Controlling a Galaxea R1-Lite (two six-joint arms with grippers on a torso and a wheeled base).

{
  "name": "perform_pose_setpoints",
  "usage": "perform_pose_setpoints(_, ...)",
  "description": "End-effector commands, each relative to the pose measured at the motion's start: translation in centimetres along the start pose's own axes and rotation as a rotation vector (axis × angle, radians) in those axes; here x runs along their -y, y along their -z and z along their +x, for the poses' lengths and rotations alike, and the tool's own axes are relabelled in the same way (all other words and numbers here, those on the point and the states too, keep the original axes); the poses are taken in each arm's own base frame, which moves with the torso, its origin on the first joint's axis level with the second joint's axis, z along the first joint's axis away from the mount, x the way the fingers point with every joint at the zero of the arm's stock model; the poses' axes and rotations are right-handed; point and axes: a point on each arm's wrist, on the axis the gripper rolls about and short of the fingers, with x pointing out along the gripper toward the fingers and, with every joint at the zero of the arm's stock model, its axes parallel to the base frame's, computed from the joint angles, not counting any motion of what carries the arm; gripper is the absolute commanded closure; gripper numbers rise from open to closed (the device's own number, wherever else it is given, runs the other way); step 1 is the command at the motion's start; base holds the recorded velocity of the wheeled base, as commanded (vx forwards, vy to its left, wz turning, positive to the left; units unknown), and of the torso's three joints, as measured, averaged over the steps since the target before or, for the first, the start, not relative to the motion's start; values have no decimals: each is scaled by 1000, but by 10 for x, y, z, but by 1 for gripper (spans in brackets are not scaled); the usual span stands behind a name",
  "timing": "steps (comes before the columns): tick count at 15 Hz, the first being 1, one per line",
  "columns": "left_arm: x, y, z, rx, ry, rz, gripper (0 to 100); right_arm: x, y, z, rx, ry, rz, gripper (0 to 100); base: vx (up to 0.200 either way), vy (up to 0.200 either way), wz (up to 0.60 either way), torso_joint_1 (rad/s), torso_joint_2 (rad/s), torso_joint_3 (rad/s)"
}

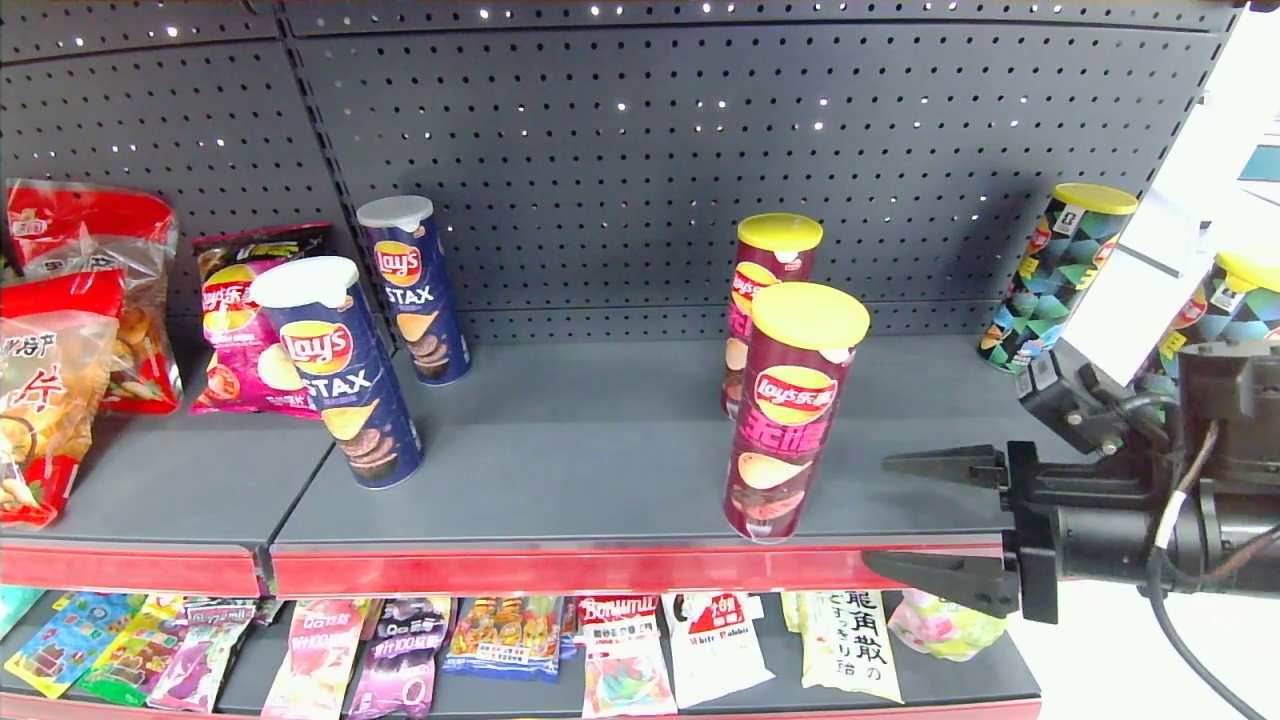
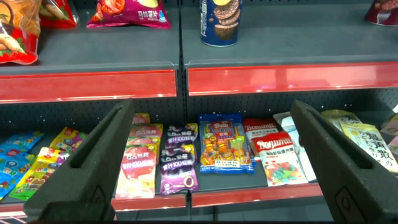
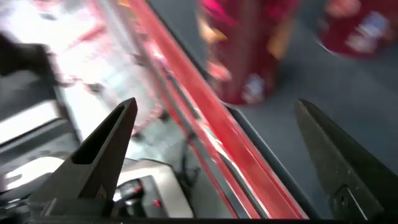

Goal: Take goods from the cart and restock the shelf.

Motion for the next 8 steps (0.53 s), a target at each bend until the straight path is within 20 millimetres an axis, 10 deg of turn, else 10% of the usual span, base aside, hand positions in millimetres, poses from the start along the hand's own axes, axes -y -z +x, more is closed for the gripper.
perform_pose_setpoints(1, 0, 0, 0, -1, 0, -1, 0, -3, 2, -8, -4, 61, -5, 0, 0, 0, 0, 0, 0, 0)
perform_pose_setpoints(8, 0, 0, 0, -1, 0, -1, 0, 19, 2, 10, -121, 332, 19, 0, 0, 0, 0, 0, 0, 0)
